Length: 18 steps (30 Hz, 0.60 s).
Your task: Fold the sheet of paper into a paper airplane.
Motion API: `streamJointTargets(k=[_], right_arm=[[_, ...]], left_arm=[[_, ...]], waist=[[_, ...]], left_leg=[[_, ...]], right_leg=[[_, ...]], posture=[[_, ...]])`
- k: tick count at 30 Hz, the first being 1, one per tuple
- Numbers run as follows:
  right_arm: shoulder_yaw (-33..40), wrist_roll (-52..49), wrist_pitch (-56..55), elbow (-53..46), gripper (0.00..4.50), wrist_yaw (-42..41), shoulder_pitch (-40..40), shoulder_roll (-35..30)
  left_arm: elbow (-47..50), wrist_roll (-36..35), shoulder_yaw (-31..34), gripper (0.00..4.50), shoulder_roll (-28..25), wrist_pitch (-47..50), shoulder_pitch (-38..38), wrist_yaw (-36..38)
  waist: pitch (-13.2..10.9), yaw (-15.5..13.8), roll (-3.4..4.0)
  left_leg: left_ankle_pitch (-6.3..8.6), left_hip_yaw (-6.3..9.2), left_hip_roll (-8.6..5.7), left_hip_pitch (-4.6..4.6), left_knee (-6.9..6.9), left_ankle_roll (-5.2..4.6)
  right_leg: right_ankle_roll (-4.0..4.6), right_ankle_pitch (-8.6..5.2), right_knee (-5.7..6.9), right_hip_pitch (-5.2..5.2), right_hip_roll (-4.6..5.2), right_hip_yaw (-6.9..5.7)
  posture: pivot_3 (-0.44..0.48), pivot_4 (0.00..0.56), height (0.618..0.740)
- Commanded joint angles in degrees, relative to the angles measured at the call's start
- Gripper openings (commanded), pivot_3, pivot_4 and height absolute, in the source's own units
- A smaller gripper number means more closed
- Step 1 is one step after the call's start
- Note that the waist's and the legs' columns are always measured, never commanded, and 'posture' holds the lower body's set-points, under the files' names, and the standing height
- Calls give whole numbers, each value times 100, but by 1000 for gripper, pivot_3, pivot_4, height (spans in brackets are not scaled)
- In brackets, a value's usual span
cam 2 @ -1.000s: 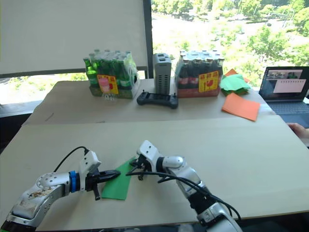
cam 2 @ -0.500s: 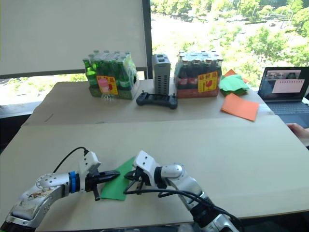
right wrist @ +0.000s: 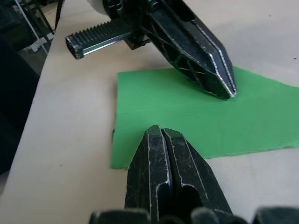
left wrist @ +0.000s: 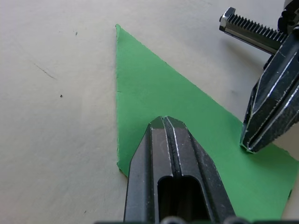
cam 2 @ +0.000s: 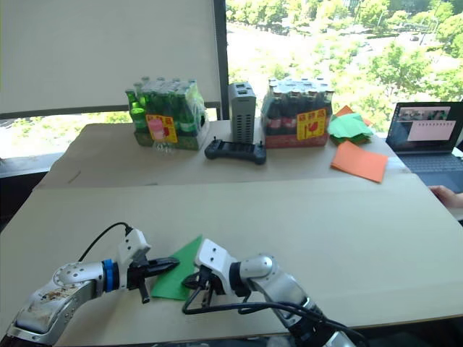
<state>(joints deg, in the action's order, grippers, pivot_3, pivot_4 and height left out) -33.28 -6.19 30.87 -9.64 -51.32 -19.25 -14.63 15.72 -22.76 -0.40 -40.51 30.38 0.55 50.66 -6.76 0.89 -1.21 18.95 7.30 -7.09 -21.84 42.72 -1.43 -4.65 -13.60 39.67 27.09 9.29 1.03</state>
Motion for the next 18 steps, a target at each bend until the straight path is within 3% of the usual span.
streamJointTargets(k=[1,18], right_arm=[[-306,-26,257,-33,0,-137,121,-97],[-465,-89,420,-247,0,-142,170,-237]], left_arm=[[32,68,-37,16,-91,102,97,-11],[-29,83,-85,16,-140,154,-39,48]], waist=[[0,-2,0],[-1,-9,1]], left_leg=[[0,0,0,0,0,0],[0,1,1,0,-5,0]], right_leg=[[0,0,-1,0,0,0],[0,0,-15,-4,0,-6]], posture=[[0,150,675],[0,150,675]])
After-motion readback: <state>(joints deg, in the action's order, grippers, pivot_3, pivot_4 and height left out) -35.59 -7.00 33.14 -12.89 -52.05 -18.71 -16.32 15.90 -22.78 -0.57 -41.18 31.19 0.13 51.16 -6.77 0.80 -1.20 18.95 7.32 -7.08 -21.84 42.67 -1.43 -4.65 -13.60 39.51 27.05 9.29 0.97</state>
